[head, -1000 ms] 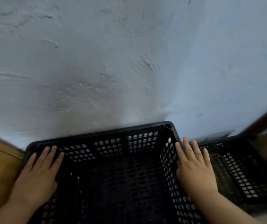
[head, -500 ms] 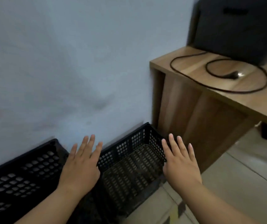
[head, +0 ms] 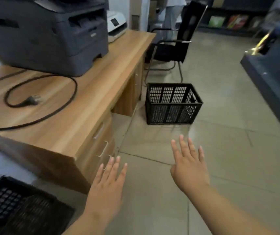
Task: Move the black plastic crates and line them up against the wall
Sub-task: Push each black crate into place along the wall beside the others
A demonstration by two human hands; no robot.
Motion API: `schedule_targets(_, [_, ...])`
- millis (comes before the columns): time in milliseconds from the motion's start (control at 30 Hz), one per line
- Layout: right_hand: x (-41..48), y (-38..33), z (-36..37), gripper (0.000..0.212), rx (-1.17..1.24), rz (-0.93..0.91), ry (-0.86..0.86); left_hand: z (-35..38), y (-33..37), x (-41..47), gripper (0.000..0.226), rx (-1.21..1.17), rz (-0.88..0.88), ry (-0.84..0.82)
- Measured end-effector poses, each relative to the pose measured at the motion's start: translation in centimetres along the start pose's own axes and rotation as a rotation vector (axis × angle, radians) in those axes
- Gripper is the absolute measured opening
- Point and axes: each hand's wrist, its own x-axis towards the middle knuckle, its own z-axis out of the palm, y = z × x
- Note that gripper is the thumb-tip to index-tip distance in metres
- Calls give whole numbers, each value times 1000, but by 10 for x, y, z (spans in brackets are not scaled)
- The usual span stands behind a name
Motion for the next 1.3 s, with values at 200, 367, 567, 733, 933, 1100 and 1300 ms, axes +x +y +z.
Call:
schedule_targets(200, [69,96,8,78,-122,138,-41,3,59,146,96,11,109,74])
schedule_targets(367, [159,159,33,72,-63,224,-145,16,73,268,98,3,80,74])
schedule_targets(567, [297,215,65,72,-64,291,-286,26,46,412,97,20,-58,10])
schedule_targets(733, [401,263,92,72,-55,309,-326,8,35,524,76,-19,-147,-72])
schedule_targets(933, [530,322,129,72,-3,284,-355,30,41,653,77,98,-226,-140])
schedule_targets(1100, [645,374,168,75,10,233,-418,60,52,764,70,146,-293,-171])
schedule_targets(1300, [746,414,247,79,-50,190,-500,115,56,872,73,147,-359,-260])
